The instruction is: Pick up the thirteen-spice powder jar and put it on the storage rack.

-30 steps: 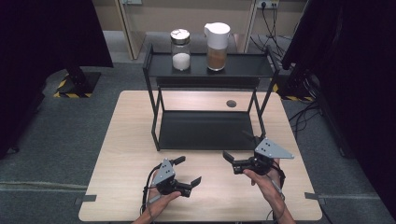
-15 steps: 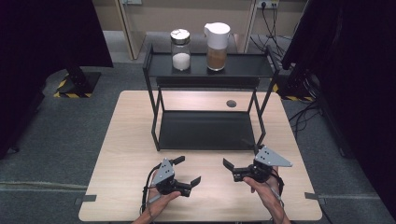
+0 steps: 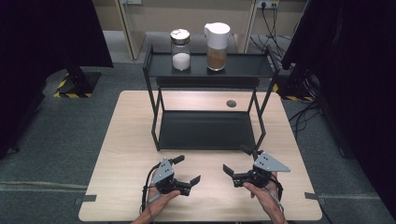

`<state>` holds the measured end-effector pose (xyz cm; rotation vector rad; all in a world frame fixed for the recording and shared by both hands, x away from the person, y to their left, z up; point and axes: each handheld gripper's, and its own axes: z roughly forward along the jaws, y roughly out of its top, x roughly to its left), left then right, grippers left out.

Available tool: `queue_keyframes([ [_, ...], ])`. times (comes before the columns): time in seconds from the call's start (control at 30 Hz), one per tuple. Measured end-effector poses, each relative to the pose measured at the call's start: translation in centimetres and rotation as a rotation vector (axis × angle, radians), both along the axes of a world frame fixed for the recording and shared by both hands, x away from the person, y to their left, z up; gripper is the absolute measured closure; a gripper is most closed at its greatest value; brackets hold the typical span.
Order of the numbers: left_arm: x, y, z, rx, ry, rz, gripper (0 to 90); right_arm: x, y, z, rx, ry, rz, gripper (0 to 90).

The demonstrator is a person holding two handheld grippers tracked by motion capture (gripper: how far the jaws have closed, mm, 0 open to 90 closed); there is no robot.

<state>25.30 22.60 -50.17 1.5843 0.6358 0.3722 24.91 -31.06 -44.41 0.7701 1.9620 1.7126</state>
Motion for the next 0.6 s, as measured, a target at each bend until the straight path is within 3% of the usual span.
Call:
queue_keyframes([
  [0.6,0.0,0.3,-0.1,-0.018,0.006,0.018,0.4,0.4,0.5,-1.9,-0.024,0.048,0.015,0.5],
])
